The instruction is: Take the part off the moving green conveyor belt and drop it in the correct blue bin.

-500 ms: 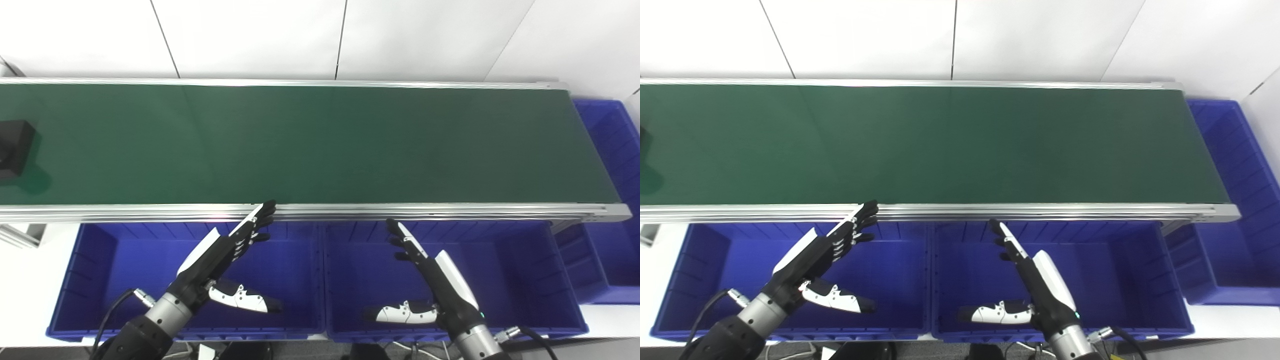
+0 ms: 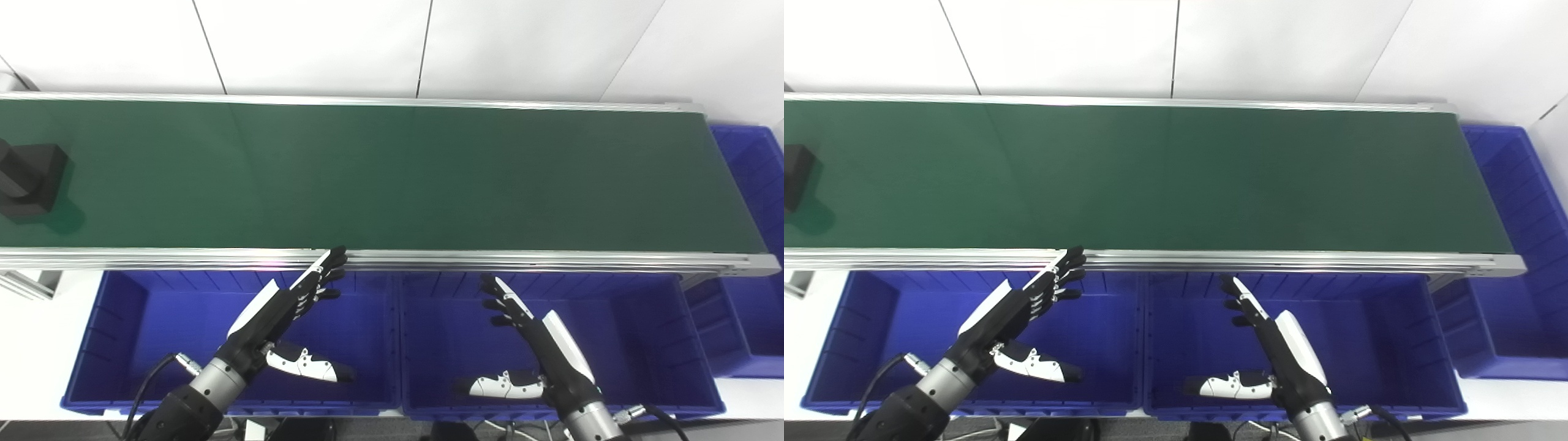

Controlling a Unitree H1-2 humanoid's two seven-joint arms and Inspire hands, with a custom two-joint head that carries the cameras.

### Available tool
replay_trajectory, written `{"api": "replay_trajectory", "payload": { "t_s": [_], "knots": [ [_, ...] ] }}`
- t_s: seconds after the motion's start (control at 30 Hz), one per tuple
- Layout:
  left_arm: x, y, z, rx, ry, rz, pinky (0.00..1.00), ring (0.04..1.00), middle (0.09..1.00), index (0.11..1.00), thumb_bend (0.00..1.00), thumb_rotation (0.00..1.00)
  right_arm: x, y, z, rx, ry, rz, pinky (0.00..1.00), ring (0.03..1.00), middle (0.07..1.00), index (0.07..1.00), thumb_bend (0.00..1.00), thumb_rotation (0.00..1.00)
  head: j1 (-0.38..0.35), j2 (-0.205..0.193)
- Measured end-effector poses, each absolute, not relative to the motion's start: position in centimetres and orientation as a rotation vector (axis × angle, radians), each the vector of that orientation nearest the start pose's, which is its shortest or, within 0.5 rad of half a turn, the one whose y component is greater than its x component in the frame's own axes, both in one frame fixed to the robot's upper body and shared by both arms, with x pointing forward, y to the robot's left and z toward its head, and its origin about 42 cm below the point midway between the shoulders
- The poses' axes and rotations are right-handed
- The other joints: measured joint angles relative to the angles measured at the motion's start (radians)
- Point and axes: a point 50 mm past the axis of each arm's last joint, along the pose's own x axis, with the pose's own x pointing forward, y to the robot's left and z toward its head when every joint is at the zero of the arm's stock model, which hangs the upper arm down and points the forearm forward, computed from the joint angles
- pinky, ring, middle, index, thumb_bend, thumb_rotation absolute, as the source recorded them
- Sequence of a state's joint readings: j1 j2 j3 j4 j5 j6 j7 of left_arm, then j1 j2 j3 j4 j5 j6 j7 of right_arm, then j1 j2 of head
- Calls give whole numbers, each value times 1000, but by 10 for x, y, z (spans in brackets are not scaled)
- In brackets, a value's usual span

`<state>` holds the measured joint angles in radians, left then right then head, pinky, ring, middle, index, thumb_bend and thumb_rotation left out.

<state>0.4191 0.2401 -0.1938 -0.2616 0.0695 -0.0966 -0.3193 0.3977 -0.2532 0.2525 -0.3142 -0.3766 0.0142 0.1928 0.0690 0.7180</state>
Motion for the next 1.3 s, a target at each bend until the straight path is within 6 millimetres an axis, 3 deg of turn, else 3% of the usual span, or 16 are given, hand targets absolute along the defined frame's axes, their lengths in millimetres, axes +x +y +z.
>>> {"api": "replay_trajectory", "payload": {
  "t_s": [0.23, 0.63, 0.87, 1.3],
  "knots": [
    [132, 228, 74, 226, 114, -489, 875, 956, 988, 1000, 929, 177, 140, -221, 82, -527, 131, 420, 763, 854, 914, 948, 880, 294, 2, -31],
    [130, 229, 73, 227, 98, -489, 875, 961, 994, 999, 923, 180, 138, -221, 81, -528, 103, 401, 763, 850, 907, 948, 879, 317, -3, -38],
    [128, 231, 64, 228, 97, -492, 855, 943, 973, 986, 930, 178, 137, -222, 75, -535, 104, 390, 756, 843, 898, 940, 879, 288, 35, -75],
    [121, 229, 62, 265, 76, -471, 818, 916, 956, 962, 976, 192, 139, -228, 69, -487, 19, 343, 779, 836, 877, 940, 889, 322, 58, -107]
  ]
}}
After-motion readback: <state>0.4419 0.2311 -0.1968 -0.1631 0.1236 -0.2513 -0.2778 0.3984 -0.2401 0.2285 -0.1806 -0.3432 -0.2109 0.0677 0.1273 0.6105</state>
